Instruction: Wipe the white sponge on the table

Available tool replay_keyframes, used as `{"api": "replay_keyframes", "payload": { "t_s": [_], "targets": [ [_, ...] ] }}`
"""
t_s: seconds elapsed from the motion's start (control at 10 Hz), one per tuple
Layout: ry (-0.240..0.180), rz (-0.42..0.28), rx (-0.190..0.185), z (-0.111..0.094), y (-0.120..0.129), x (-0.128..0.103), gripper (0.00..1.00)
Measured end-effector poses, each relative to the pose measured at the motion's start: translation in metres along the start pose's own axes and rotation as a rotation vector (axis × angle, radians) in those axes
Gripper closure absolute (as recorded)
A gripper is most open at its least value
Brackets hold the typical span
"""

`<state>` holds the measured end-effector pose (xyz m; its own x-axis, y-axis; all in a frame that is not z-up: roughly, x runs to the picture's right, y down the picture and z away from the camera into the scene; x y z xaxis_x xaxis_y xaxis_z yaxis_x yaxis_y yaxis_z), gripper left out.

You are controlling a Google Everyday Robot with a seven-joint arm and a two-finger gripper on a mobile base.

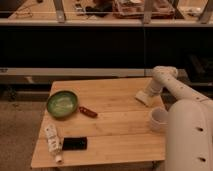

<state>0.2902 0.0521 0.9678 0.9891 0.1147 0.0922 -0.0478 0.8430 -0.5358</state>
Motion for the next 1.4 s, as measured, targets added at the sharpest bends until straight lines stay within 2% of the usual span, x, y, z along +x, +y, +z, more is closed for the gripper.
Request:
{"api": "replay_keyframes", "payload": {
  "t_s": [0.2,0.4,0.5,0.7,0.9,1.1,1.2,1.4],
  "targets": [
    [-0.010,0.007,0.016,0.001,-0.019,-0.010,0.50],
    [-0.015,-0.018,0.016,0.005,-0.031,-0.029,0.50],
    [-0.024,-0.047,0.008,0.010,-0.034,-0.047,0.50],
    [-0.053,-0.100,-0.006,0.009,-0.031,-0.074,0.50],
    [-0.086,-0.175,-0.004,-0.002,-0.022,-0.100,0.50],
    [-0.096,-0.224,0.004,-0.014,-0.011,-0.107,0.50],
    [-0.092,-0.247,0.003,-0.020,-0.001,-0.103,0.50],
    [-0.067,-0.274,-0.021,-0.023,0.028,-0.085,0.50]
  ]
}}
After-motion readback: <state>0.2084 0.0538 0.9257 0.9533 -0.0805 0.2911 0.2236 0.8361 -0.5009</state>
